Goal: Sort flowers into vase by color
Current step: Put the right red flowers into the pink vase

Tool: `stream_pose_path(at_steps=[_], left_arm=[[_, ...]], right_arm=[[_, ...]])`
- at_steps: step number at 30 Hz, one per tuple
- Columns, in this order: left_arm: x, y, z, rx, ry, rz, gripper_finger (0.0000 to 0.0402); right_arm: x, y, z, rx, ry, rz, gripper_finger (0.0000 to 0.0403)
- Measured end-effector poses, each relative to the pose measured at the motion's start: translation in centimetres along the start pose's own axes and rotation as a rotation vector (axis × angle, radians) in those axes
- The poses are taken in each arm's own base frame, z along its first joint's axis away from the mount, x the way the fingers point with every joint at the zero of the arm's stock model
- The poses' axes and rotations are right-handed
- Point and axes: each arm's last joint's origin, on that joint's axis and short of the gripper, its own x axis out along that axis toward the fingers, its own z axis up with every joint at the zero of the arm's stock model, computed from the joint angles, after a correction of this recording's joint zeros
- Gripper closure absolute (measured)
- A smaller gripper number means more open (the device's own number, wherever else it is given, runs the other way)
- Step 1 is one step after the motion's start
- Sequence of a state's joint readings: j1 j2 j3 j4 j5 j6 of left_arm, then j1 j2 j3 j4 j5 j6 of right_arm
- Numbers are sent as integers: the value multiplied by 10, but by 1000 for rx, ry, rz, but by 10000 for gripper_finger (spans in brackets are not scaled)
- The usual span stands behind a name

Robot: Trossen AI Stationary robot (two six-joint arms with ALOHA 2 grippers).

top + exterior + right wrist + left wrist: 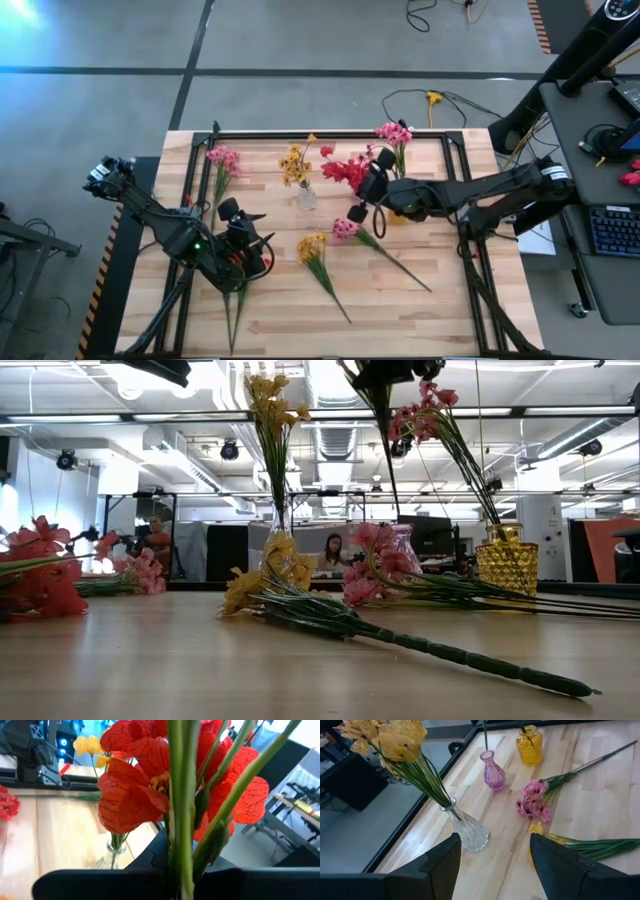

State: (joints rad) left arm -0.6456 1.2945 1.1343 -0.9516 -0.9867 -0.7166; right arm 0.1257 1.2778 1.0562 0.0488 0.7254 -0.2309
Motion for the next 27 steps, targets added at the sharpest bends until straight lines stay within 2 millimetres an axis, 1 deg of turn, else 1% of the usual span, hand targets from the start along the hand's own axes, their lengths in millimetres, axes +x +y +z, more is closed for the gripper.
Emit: stream_pose_path(at_steps=[7, 27], left_arm=[[0, 0, 0, 0, -1, 0, 183], [0, 0, 0, 0, -1, 1, 183]], right_arm=[[5, -1, -9, 4, -8, -29, 390], [6, -1, -16, 26, 39, -24, 390]])
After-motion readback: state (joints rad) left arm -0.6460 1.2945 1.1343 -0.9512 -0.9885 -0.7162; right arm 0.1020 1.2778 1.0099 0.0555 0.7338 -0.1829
